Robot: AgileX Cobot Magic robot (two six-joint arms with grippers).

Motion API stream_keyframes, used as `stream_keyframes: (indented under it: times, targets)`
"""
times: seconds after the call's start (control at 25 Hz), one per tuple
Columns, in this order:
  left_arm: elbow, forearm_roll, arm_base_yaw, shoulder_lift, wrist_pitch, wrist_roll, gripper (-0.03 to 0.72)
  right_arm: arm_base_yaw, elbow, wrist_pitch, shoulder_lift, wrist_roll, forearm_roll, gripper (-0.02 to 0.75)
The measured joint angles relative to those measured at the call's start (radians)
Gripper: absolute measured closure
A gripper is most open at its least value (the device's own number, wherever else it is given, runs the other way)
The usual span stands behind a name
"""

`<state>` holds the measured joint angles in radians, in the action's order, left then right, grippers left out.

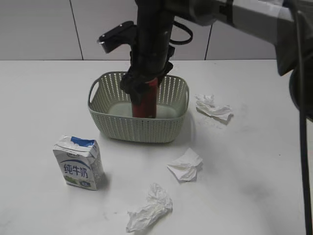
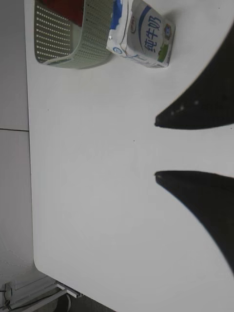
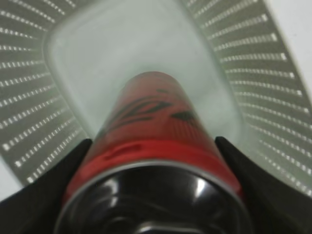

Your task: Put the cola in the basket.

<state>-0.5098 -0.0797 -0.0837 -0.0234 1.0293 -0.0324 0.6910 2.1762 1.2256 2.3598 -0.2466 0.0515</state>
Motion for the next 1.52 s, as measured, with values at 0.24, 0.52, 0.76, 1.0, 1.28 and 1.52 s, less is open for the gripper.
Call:
stream_keyframes:
  times: [0.24,0.52,0.76,1.0,1.28,1.52]
  targets:
    - [0.0,0.0,0.0,0.0,0.0,0.0,0.451,0.001,0.007,-0.006,0.02,0.0,0.025,0.222]
    - [0.0,0.0,0.0,0.0,0.0,0.0,0.451,0.001,0.011,-0.006,0.016,0.001,0.076,0.101]
    - [0.0,0.0,0.0,0.0,0.0,0.0,0.451,-0.006,0.086,-0.079,-0.036,0.005,0.079,0.103]
    - [0.0,0.0,0.0,0.0,0.0,0.001,0.451,-0.069,0.222,-0.154,-0.055,0.127,0.08,0.112]
    - [0.0,0.0,0.0,0.0,0.0,0.0,0.451,-0.283,0.257,-0.041,-0.069,0.182,0.081,0.139]
    - [0.0,0.0,0.0,0.0,0.0,0.0,0.451,-0.533,0.156,-0.019,-0.166,0.199,0.122,0.145]
